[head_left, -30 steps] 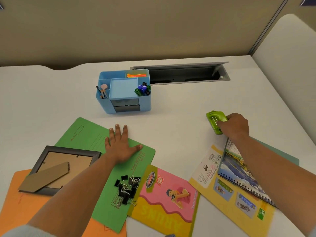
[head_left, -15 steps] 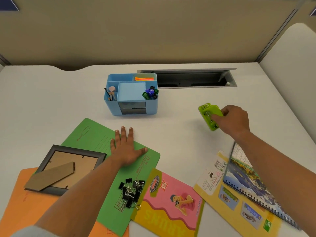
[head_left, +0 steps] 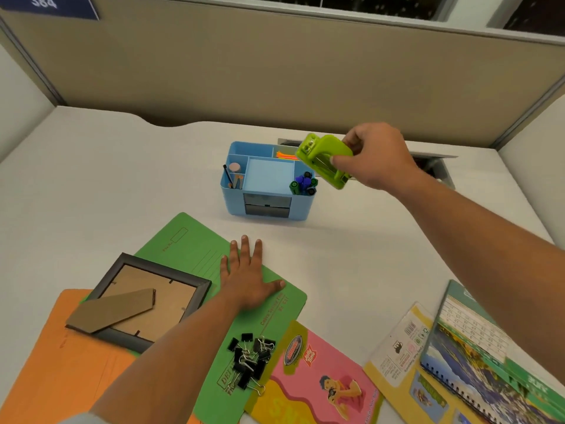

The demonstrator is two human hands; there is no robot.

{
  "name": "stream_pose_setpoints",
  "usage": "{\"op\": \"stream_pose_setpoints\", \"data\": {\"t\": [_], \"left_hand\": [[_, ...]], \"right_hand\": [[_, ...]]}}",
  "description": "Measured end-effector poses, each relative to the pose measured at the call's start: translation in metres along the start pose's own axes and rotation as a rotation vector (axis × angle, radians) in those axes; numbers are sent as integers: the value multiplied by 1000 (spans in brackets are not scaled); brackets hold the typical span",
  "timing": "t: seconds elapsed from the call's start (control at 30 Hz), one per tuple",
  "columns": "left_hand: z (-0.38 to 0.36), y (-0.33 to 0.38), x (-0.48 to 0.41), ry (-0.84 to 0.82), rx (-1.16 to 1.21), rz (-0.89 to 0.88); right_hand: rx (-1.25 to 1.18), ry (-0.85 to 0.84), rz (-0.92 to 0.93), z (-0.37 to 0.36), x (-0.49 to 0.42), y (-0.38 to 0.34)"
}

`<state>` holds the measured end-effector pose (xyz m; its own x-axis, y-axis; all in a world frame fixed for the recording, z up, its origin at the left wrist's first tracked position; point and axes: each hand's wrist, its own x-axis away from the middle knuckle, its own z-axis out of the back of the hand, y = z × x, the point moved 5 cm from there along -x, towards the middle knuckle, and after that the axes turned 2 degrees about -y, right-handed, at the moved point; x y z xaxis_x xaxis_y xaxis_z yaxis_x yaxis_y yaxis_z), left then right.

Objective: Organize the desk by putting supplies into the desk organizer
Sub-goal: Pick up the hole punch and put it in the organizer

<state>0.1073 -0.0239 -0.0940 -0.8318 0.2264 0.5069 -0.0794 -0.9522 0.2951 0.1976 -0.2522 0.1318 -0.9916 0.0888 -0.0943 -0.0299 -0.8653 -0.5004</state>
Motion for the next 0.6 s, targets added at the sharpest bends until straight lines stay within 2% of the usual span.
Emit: {"op": "stream_pose_setpoints", "data": {"t": [0.27,0.6], "left_hand": [[-1,-1,0,15,8,0],[-2,-2,-1,31,13,4]], "right_hand": [[30,-128,108,-45,-56,-55],[91,-239,102,-97,-77,-59]]}}
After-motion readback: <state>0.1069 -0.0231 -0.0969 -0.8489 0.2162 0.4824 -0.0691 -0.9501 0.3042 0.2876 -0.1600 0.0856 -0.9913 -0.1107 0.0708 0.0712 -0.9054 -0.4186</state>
